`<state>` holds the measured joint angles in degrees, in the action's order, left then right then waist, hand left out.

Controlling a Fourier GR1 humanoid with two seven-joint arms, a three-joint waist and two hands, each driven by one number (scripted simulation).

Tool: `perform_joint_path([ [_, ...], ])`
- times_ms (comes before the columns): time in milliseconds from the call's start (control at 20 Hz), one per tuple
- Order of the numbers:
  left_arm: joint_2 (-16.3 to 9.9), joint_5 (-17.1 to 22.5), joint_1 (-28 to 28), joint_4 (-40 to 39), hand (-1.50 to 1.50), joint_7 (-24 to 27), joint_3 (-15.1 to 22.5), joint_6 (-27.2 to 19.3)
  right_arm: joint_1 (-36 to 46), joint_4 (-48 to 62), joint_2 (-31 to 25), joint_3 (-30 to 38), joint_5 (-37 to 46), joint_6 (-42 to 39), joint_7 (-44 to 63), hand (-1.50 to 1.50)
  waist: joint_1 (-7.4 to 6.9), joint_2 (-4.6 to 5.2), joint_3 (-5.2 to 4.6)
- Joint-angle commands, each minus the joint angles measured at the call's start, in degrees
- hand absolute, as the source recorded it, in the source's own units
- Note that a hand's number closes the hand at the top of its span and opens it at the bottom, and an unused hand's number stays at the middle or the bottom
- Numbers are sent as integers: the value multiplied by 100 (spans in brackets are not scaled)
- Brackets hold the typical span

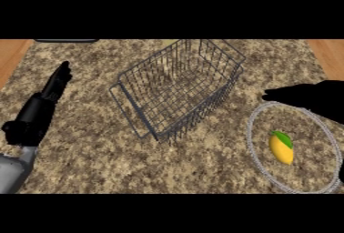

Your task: Pick the lemon from the placemat and place it in the basket

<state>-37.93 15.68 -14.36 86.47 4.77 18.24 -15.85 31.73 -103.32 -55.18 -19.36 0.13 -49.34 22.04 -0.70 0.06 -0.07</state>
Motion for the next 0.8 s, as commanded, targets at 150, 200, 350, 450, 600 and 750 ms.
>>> perform_joint_path([
  [150,166,-212,79,105,0,-171,-275,280,197,880,559,-6,962,-547,-567,-150,6,4,9],
  [200,332,-399,114,12,0,-114,-252,193,-75,599,736,-69,1162,-384,-476,-150,38,-2,8],
  [350,400,-381,-136,-254,0,-103,-444,394,-215,746,899,-345,1838,-203,-895,-150,41,9,10],
  [450,334,-301,-187,-1,0,-484,-521,483,53,1128,968,-481,2171,-296,-1102,-150,2,12,11],
  [600,701,-717,247,-52,0,-66,-411,210,-326,958,993,-495,2425,-347,-1055,-150,36,-2,9],
  [750,741,-767,188,-246,0,64,-501,409,-220,1574,1199,-811,3025,-175,-1401,-150,7,9,9],
])
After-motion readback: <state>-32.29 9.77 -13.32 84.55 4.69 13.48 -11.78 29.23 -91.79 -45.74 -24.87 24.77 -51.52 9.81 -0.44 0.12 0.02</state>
